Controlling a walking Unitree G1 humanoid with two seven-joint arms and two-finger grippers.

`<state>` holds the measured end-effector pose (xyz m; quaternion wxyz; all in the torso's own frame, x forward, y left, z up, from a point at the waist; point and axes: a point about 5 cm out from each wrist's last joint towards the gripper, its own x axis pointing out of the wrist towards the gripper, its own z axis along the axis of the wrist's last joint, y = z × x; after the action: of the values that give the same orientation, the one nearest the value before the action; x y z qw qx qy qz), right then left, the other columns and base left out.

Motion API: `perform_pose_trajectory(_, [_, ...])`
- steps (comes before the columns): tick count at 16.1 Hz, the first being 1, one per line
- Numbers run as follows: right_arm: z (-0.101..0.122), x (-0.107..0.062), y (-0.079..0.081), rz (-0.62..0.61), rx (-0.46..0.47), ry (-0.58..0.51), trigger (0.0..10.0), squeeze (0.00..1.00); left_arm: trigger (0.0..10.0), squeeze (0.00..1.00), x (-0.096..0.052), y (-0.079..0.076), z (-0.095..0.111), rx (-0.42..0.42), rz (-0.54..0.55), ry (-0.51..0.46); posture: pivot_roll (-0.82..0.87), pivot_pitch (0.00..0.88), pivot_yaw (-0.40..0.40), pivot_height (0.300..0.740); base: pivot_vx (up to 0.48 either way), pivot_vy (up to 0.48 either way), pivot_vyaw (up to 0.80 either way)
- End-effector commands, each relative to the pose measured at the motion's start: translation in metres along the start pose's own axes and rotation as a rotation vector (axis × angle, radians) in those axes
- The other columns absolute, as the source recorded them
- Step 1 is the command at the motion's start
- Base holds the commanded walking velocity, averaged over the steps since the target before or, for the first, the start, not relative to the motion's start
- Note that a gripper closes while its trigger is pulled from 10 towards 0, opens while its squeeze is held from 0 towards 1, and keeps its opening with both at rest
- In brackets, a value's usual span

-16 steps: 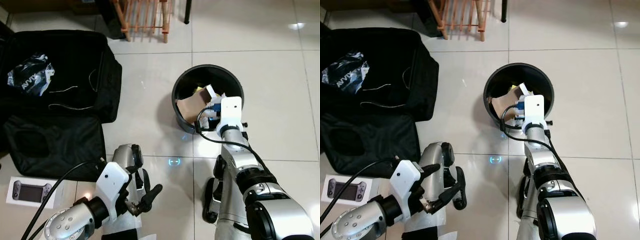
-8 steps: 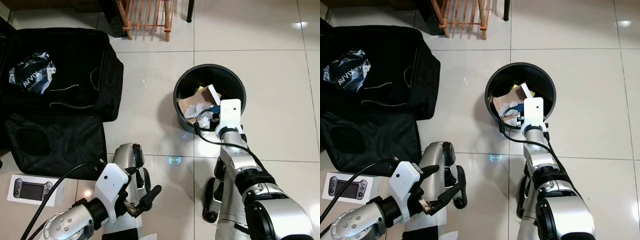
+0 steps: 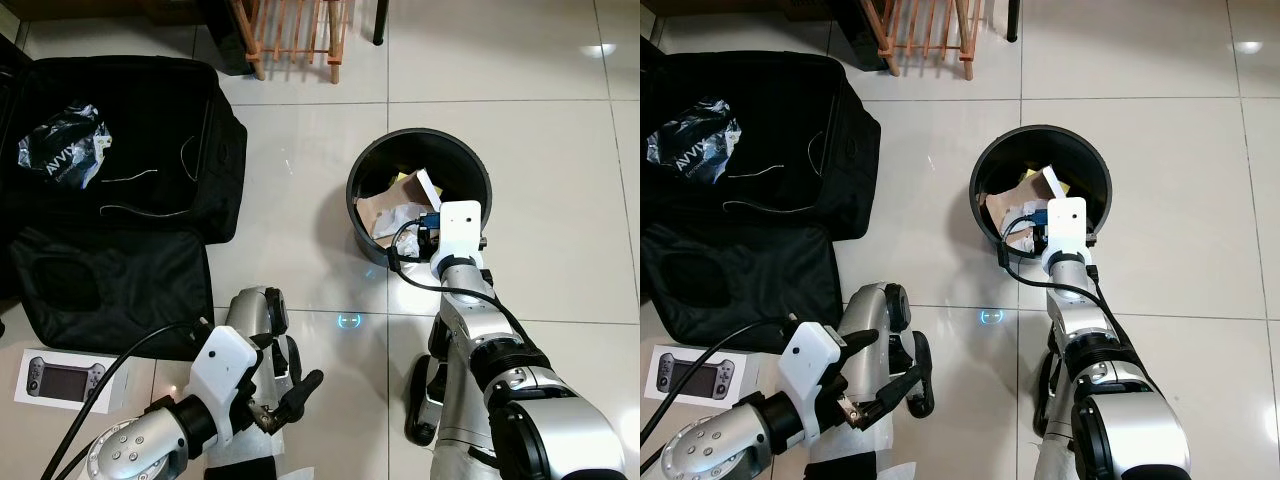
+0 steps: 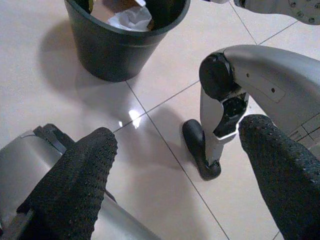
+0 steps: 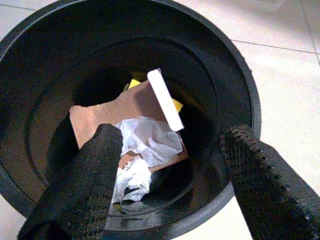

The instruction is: Picking trash to rubbish bin

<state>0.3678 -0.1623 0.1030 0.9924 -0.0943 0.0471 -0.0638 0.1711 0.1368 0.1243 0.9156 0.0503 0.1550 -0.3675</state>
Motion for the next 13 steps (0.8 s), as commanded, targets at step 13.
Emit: perform_pose_trajectory(13, [-0.004, -0.003, -0.019, -0.067, 0.069, -0.025, 10.0, 0.00, 10.0, 0.00, 0.035, 0.012, -0.002, 0.012, -0.008, -0.043, 0.22, 0.400, 0.073, 0.609, 0.000, 0.000, 0.00])
